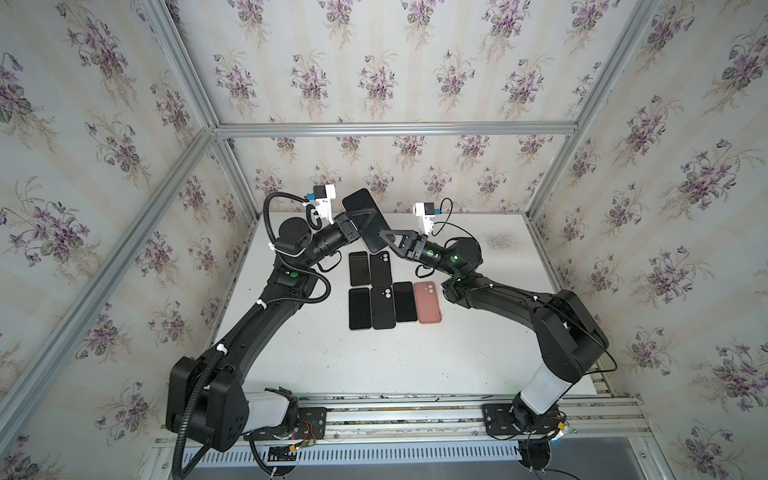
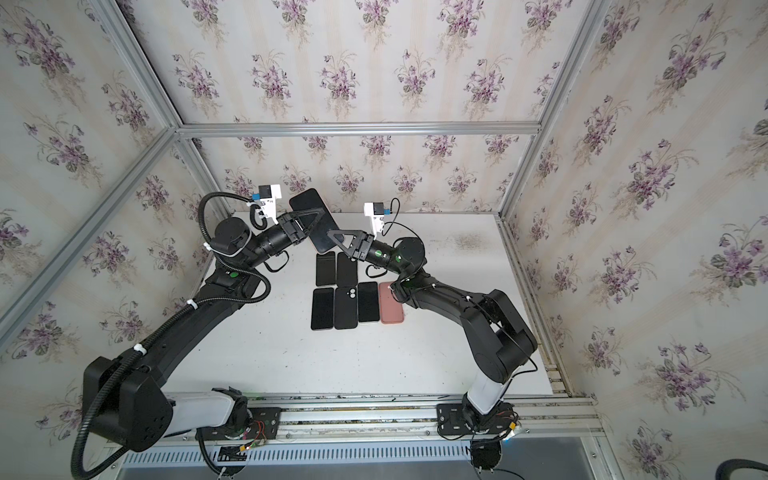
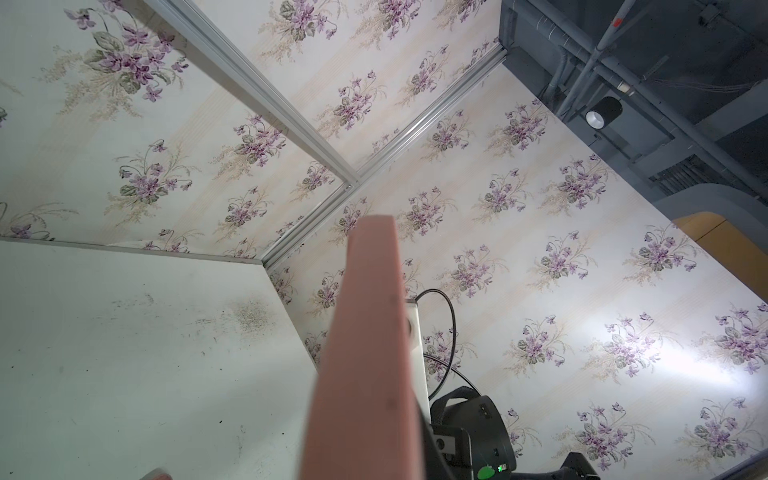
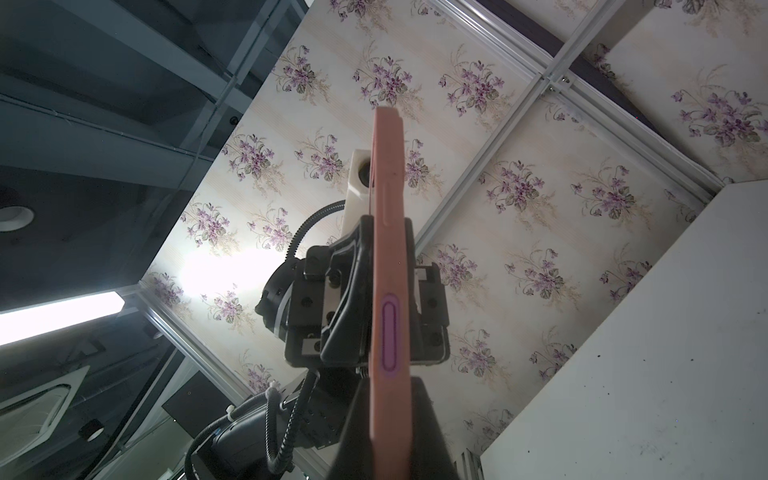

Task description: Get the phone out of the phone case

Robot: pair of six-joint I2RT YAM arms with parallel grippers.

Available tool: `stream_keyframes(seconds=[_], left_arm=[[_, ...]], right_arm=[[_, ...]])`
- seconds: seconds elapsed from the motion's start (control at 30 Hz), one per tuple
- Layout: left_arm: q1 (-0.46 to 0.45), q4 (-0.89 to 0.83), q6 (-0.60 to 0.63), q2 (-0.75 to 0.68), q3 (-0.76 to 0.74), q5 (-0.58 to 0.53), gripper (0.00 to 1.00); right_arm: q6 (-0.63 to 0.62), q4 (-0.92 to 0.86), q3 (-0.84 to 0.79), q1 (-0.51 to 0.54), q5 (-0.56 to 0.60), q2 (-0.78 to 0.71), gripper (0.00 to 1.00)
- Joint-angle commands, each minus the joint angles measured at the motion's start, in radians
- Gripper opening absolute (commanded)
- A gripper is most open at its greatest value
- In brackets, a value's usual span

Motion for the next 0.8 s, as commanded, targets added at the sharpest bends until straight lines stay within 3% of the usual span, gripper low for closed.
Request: stream_keyframes(seconds=[0.0, 0.13, 0.27, 0.6, 0.77], left_arm=[[-0.004, 0.057, -0.005, 0.005, -0.003, 0.030, 0.37], [0.006, 0.066, -0.015, 0.013, -0.006, 0.055, 0.71], [0.026, 0.108, -0.068, 0.051, -0.001, 0.133, 0.86], [0.040, 0.184, -0.119, 0.126, 0.052, 0.249, 0.89], [0.056, 0.193, -0.133, 0.153, 0.066, 0.272, 0.82]], right_arm=[[-0.011, 0.011, 0.002, -0.014, 0.000, -0.007, 0.00], [0.024, 0.029, -0.001, -0.045, -0.026, -0.025, 0.00], [0.051, 0.024, -0.018, -0.101, -0.071, -0.055, 0.00], [0.067, -0.028, -0.038, -0.135, -0.145, -0.104, 0.00], [0.062, -0.034, -0.051, -0.137, -0.151, -0.114, 0.00]])
